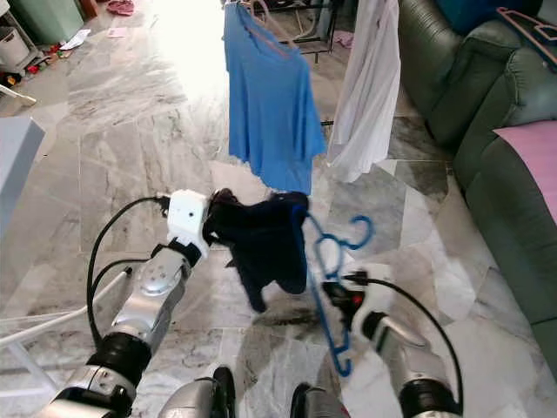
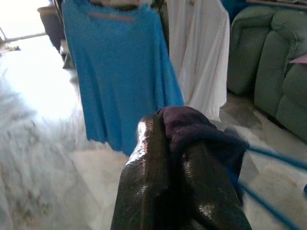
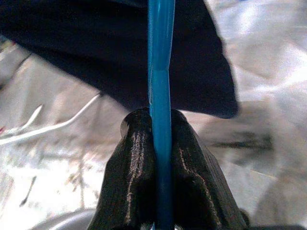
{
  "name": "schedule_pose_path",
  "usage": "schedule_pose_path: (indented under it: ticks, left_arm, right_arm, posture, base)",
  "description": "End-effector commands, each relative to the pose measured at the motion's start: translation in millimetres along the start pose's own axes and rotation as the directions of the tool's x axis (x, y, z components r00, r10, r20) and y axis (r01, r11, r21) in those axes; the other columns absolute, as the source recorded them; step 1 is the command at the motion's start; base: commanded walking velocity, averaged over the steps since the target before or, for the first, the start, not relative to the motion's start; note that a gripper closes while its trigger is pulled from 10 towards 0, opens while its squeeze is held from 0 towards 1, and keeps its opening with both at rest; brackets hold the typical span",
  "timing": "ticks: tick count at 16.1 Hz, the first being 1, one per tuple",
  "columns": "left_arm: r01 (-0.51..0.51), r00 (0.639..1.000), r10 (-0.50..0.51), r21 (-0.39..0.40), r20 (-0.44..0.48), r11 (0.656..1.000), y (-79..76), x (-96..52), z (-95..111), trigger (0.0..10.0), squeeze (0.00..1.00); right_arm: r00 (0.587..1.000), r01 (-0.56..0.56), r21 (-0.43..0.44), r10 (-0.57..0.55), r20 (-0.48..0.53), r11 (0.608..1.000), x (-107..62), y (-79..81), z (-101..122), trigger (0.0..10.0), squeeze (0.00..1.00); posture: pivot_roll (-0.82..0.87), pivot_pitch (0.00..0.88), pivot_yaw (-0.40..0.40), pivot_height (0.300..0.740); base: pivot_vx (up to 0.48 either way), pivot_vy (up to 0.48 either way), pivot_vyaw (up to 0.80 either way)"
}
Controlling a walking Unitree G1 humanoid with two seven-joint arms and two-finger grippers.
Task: Hang hanger
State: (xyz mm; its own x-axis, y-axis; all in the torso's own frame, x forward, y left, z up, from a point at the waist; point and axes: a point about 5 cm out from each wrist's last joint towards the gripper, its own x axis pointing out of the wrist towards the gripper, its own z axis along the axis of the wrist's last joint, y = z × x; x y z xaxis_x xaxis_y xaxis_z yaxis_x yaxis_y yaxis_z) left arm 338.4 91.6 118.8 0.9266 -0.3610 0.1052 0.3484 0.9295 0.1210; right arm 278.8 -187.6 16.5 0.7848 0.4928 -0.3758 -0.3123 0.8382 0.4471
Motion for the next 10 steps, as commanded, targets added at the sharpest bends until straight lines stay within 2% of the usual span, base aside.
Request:
schedule_pose_path:
  ticks: [1, 3, 6, 10]
  left_arm:
    - [-0.002, 0.999, 0.0, 0.04, 0.053, 0.999, 1.4, 4.2, 10.9, 10.0, 0.0]
    - [-0.015, 0.997, 0.01, 0.062, 0.08, 0.998, 2.9, 8.7, 16.9, 10.0, 0.0]
    - [-0.007, 0.991, -0.007, 0.105, 0.13, 0.994, 2.9, 11.4, 24.8, 10.0, 0.0]
    - [0.049, 0.981, -0.073, 0.135, 0.178, 0.99, -7.2, 9.2, 30.6, 10.0, 0.0]
  right_arm:
    - [0.997, -0.055, -0.012, 0.054, -0.048, 0.998, -1.2, 6.7, -10.9, 10.0, 0.0]
    - [0.986, -0.122, -0.013, 0.12, -0.116, 0.992, -4.0, 14.3, -26.2, 10.0, 0.0]
    - [0.972, -0.162, 0.017, 0.163, -0.171, 0.987, -7.3, 19.8, -41.3, 10.0, 0.0]
    - [0.953, -0.185, 0.021, 0.185, -0.239, 0.983, -7.3, 23.0, -55.9, 10.0, 0.0]
  posture:
    - [-0.1, 0.201, 0.052, 0.74]
    - [-0.1, 0.201, 0.052, 0.74]
    - [-0.1, 0.201, 0.052, 0.74]
    - [-0.1, 0.204, 0.055, 0.74]
  base:
    - [0.0, 0.0, 0.0]
    - [0.0, 0.0, 0.0]
    - [0.0, 0.0, 0.0]
    - [0.0, 0.0, 0.0]
